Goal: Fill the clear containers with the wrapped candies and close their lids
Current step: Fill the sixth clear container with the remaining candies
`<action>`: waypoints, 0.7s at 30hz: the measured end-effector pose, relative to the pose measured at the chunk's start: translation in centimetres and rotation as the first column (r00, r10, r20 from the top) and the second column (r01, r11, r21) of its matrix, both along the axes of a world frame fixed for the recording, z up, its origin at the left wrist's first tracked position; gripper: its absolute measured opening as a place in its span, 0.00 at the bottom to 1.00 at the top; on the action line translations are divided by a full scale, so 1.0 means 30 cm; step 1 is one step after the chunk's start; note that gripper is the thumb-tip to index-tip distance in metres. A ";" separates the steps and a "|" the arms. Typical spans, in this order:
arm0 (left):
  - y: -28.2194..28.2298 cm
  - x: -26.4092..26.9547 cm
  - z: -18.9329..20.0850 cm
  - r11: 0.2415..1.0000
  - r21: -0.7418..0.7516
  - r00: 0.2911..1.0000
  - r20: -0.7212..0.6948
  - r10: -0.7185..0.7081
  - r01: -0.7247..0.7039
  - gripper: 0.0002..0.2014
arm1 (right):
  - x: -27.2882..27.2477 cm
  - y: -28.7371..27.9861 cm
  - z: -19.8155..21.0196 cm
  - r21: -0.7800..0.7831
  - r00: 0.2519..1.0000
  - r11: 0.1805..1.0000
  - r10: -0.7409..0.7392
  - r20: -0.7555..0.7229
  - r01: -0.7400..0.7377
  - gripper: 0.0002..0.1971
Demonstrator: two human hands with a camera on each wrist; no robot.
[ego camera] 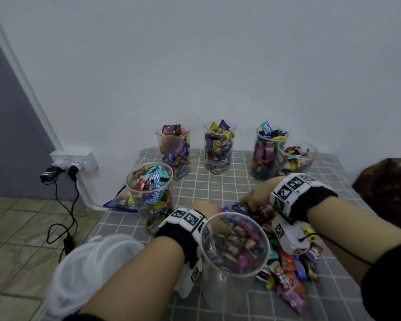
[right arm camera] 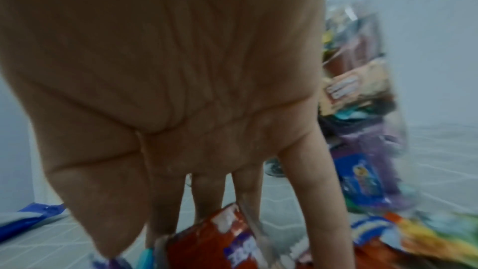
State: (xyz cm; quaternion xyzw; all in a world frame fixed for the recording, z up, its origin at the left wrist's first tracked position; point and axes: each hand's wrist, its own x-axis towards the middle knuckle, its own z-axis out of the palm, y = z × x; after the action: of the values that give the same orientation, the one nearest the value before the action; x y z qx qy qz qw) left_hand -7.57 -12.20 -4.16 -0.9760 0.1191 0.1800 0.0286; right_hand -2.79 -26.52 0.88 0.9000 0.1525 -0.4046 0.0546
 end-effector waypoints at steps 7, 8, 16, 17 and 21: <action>0.047 -0.063 0.043 0.966 -0.243 0.988 -0.145 0.059 -0.094 0.19 | -0.136 -0.062 0.025 0.140 0.992 0.987 -0.068 -0.110 0.083 0.25; 0.048 -0.083 0.050 0.944 -0.307 0.985 -0.154 0.076 -0.121 0.20 | -0.148 -0.075 0.019 0.174 0.988 0.977 -0.106 -0.114 0.125 0.25; 0.059 -0.184 0.111 0.907 -0.420 0.985 -0.149 -0.084 0.013 0.22 | -0.298 -0.139 0.015 0.186 0.989 0.982 -0.026 0.143 -0.001 0.34; 0.060 -0.185 0.109 0.917 -0.398 0.986 -0.153 -0.071 0.005 0.22 | -0.314 -0.143 0.013 0.168 0.978 0.985 -0.004 0.209 -0.032 0.34; 0.059 -0.199 0.112 0.936 -0.352 0.996 -0.087 -0.003 -0.028 0.18 | -0.346 -0.159 0.005 0.154 0.941 0.987 -0.009 0.337 -0.046 0.28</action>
State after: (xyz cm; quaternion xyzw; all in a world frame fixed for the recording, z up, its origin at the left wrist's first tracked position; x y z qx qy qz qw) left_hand -13.54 -10.43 -0.79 -0.9575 0.1442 0.1976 -0.1531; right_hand -13.17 -31.28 1.05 0.9559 0.1812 -0.2308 0.0117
